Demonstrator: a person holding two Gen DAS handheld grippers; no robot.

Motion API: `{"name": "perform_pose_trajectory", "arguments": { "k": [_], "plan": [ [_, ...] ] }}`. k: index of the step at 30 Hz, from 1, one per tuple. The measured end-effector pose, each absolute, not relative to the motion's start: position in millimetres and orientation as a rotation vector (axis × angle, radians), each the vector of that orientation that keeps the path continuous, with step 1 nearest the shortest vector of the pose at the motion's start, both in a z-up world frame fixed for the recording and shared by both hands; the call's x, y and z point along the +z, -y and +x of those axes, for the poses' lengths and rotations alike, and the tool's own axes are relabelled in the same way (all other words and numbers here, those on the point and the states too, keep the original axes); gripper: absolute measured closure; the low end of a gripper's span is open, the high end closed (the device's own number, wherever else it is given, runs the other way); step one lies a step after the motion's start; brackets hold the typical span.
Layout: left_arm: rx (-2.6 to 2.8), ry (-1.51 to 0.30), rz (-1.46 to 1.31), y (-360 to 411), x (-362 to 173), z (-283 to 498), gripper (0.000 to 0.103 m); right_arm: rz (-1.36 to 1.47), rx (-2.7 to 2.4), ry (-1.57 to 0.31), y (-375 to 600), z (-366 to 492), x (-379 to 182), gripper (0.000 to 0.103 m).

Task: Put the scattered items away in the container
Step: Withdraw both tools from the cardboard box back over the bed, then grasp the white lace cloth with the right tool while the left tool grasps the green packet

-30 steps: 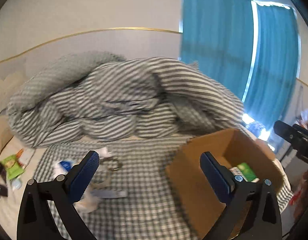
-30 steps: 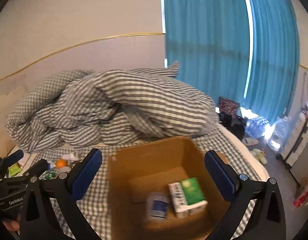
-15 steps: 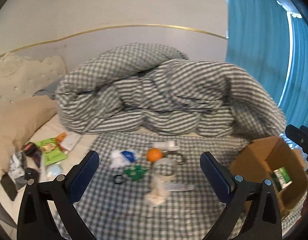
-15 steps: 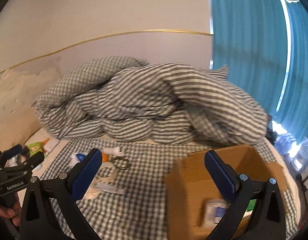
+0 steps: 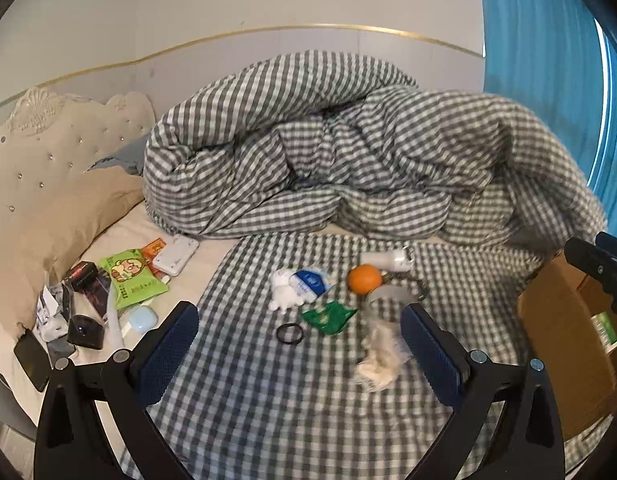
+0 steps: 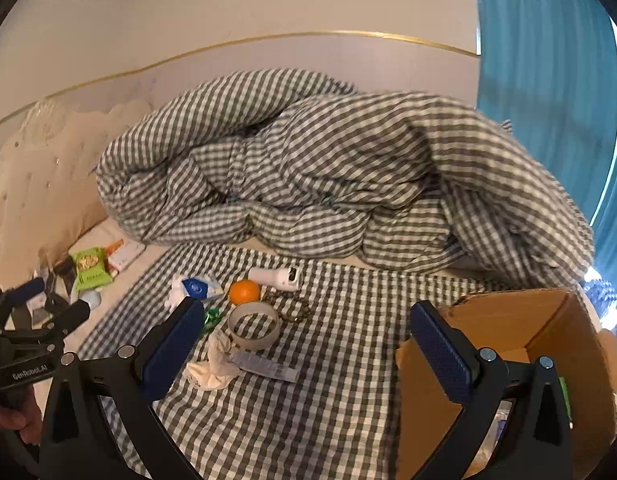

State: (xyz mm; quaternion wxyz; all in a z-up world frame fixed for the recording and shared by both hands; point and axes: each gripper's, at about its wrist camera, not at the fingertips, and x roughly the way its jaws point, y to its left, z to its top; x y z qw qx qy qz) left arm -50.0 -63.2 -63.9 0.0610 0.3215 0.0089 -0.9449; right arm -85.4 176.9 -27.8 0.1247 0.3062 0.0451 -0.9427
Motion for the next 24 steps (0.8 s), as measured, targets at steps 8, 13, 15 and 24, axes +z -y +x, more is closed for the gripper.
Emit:
{"name": "perform_pose_trajectory", "arguments": {
  "k": [8,13,15,24],
  "plan": [
    [-2.801,-0.052,1.016,96,-88,-54,0.0,1.061,-2.53,-0.193,-135,-110,-106,0.0],
    [-2.778,-0.054,1.047,109,-104,-64,0.0,1.144,-2.434,-0.212,-108,-125,-145,0.0],
    [-2.77,-0.051,1.059,114,-112,-70,0.0,1.162,-2.405,-0.234,-96,-131,-156,0.001],
    [-2.755,-0.119,1.123,130,-145,-99,0.0,1.247,-2.307,-0.342,-58,-156,-207,0.019]
  ]
}}
